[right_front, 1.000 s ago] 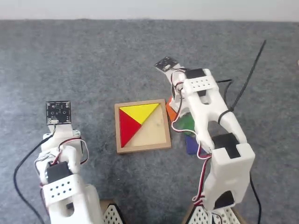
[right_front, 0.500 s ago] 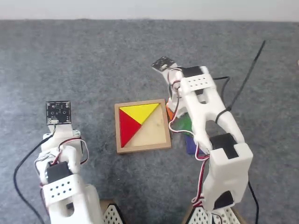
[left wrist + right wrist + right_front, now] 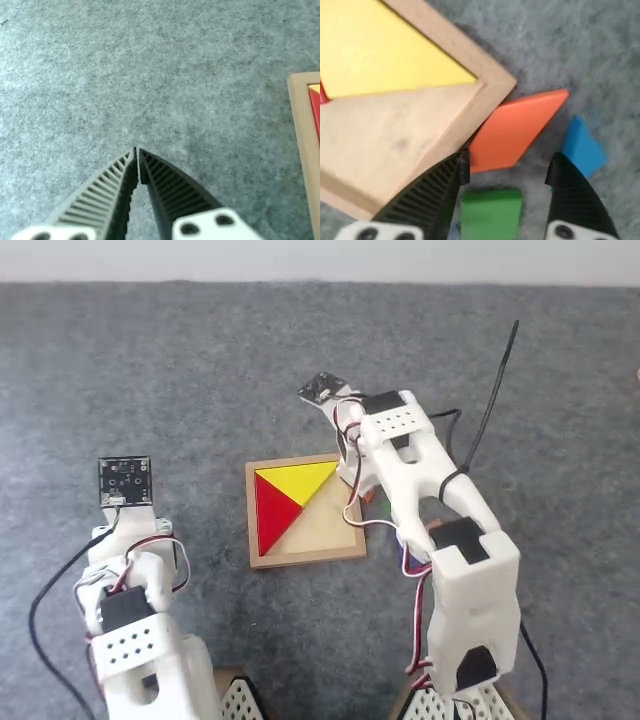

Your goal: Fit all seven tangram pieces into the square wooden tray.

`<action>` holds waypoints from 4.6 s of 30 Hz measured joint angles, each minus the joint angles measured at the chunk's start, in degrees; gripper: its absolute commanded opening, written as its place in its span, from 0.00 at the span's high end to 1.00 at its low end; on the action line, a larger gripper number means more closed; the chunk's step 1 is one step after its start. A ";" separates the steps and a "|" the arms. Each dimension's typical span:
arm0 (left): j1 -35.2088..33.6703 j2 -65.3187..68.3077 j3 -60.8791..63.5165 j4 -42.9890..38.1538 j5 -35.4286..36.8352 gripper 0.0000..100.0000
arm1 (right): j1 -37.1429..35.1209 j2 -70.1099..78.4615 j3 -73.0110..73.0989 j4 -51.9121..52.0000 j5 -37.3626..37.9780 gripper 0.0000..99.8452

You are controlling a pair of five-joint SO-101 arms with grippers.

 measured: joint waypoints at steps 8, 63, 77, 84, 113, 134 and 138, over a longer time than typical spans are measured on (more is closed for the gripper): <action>0.00 0.00 0.00 0.00 0.00 0.99 | 0.62 5.01 -7.21 -0.18 0.00 0.73; 0.00 0.00 0.00 0.00 0.00 0.99 | 2.73 26.46 -40.62 12.40 26.37 0.91; 0.00 0.00 0.00 0.00 0.00 0.99 | 3.60 34.46 -60.31 25.32 21.63 0.91; 0.00 0.00 0.00 0.00 0.00 0.99 | 3.34 34.46 -67.69 29.45 8.88 0.95; 0.00 0.00 0.00 0.00 0.00 0.99 | -9.32 12.22 -29.98 24.53 -43.87 0.96; 0.00 0.00 0.00 0.00 0.00 0.99 | -10.73 13.89 -29.89 22.42 -44.22 0.81; 0.00 0.00 0.00 0.00 0.00 0.99 | -10.73 13.89 -29.89 22.42 -40.09 0.81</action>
